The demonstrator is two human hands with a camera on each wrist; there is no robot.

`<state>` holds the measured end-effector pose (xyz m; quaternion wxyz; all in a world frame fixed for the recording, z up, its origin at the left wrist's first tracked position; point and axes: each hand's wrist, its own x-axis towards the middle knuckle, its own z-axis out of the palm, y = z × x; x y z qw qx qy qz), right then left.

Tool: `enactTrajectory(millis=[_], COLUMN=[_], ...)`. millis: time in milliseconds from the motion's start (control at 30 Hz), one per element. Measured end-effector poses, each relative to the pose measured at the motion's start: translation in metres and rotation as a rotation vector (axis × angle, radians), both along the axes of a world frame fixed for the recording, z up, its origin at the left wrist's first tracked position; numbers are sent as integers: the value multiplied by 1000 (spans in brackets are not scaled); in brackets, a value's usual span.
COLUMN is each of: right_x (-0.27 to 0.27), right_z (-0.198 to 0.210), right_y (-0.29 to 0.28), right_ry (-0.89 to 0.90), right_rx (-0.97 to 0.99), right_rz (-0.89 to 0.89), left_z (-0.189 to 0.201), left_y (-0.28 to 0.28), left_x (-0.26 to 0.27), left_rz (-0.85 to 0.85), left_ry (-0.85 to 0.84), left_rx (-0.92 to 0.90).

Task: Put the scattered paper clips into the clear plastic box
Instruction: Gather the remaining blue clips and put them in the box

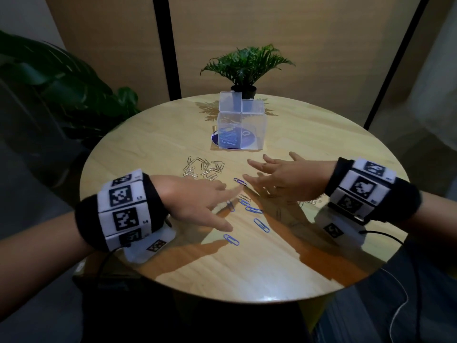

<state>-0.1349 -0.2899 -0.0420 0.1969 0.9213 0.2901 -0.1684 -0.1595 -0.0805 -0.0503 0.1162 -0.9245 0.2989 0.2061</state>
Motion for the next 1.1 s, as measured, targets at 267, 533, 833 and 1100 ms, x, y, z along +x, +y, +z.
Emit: enactTrajectory(millis=[267, 533, 833, 1100], right_x=[-24, -8, -26, -38], right_z=[-5, -1, -5, -18], right_y=[-2, -12, 0, 19], right_ry=[52, -22, -108, -141], right_rx=[-92, -151, 96, 502], right_rz=[69, 36, 155, -51], left_z=[-2, -8, 1, -20], left_y=[-9, -3, 14, -14], left_x=[33, 26, 2, -7], left_rz=[20, -49, -84, 118], left_ry=[74, 161, -63, -121], left_rx=[-56, -53, -343, -488])
